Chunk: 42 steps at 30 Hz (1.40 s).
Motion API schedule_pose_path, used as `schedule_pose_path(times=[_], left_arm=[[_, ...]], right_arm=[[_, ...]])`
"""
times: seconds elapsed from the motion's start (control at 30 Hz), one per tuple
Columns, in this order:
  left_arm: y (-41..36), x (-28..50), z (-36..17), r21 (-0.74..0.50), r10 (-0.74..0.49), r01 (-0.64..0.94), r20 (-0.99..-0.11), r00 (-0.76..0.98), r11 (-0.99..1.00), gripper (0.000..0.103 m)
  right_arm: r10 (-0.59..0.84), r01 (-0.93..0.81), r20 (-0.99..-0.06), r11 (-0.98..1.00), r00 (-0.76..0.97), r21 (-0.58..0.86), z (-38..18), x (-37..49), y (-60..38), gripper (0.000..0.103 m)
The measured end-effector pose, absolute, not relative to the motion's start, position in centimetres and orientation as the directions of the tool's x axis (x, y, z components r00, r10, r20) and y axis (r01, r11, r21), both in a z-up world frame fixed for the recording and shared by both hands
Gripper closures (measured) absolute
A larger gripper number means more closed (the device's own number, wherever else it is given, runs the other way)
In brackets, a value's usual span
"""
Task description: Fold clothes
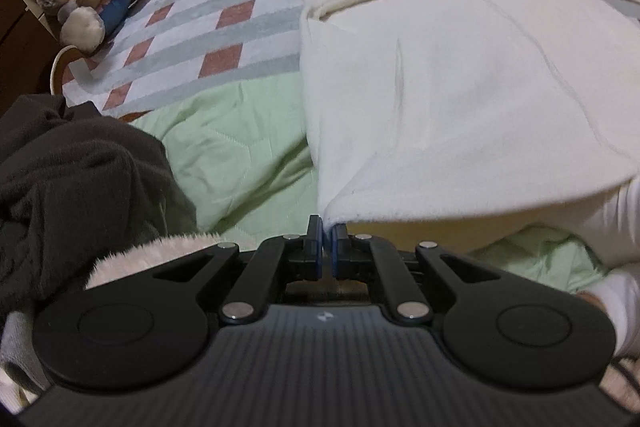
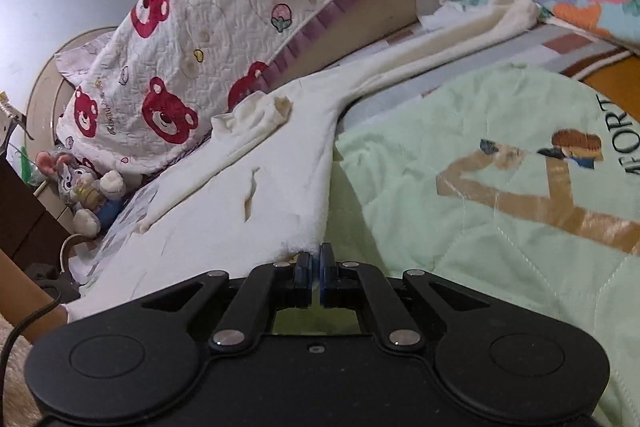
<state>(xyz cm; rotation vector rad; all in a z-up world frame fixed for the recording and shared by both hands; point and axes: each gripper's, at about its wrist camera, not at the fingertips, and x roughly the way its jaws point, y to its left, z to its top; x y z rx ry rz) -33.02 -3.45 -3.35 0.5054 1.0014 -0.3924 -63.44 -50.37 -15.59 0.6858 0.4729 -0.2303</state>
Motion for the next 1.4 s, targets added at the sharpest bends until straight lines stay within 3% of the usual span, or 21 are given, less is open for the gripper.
schedule_pose_path(times=[0.07,0.1,0.13,0.2,0.3,0.4,0.47,0.6,0.67,0.77,0.9,1.07,1.2,1.33,1.4], left_arm=[[-3.3,-33.1,-3.2,0.212,-0.086,0.544,-0.878,0.471,0.812,0.098],[-3.2,-33.0,-2.8,0.197,-0.096,0.547,-0.882,0.461,0.813,0.091],[-3.1,-32.9,-2.3,0.179,-0.110,0.549,-0.886,0.451,0.816,0.073],[-2.9,-33.0,-0.7,0.174,-0.117,0.506,-0.863,0.492,0.845,0.050],[-2.7,-33.3,1.9,0.178,-0.133,0.460,-0.813,0.567,0.870,0.043],[-3.1,-32.6,3.2,0.135,-0.179,0.440,-0.780,0.600,0.888,0.035],[-4.1,-31.4,3.3,0.120,-0.196,0.435,-0.765,0.614,0.892,0.035],[-8.9,-28.5,2.3,0.098,-0.249,0.461,-0.734,0.632,0.882,0.035],[-11.8,-26.9,1.8,0.097,-0.276,0.486,-0.719,0.638,0.869,0.035],[-16.5,-24.5,0.8,0.042,-0.341,0.524,-0.714,0.612,0.851,0.033],[-23.2,-21.3,-1.2,-0.025,-0.412,0.567,-0.713,0.568,0.824,0.032],[-32.4,-18.4,-4.4,-0.014,-0.459,0.639,-0.708,0.537,0.769,0.032],[-37.7,-17.8,-5.9,-0.075,-0.514,0.677,-0.714,0.476,0.732,0.032],[-40.5,-17.6,-7.3,-0.089,-0.538,0.704,-0.714,0.448,0.705,0.032],[-41.4,-17.2,-8.2,-0.094,-0.539,0.707,-0.719,0.439,0.701,0.032]], right_arm=[[-0.011,0.335,-0.472,0.720,0.881,0.608,-14.7,-63.5,-50.8,0.100],[0.005,0.323,-0.479,0.731,0.878,0.602,-14.1,-63.3,-50.7,0.100],[0.020,0.311,-0.491,0.751,0.871,0.583,-13.4,-63.0,-50.5,0.100],[0.032,0.313,-0.565,0.806,0.824,0.502,-12.7,-62.4,-49.8,0.099],[0.018,0.401,-0.740,0.831,0.673,0.386,-12.5,-61.4,-49.1,0.091],[0.036,0.437,-0.735,0.785,0.677,0.440,-11.9,-61.6,-49.7,0.087],[0.033,0.420,-0.706,0.784,0.707,0.457,-11.4,-60.7,-50.2,0.075],[0.006,0.365,-0.642,0.818,0.766,0.444,-11.4,-56.9,-51.5,0.073],[-0.017,0.348,-0.608,0.833,0.793,0.431,-11.2,-54.4,-53.2,0.059],[-0.108,0.381,-0.547,0.825,0.830,0.417,-10.9,-51.2,-58.0,0.047],[-0.277,0.541,-0.509,0.678,0.815,0.498,-12.3,-48.5,-67.4,0.044],[-0.397,0.658,-0.539,0.580,0.743,0.480,-15.1,-44.9,-73.9,0.043],[-0.324,0.667,-0.591,0.477,0.739,0.572,-17.2,-42.4,-75.1,0.042],[-0.400,0.753,-0.638,0.381,0.658,0.537,-18.5,-41.5,-76.5,0.041],[-0.423,0.747,-0.616,0.339,0.665,0.573,-18.8,-41.3,-77.0,0.037]])
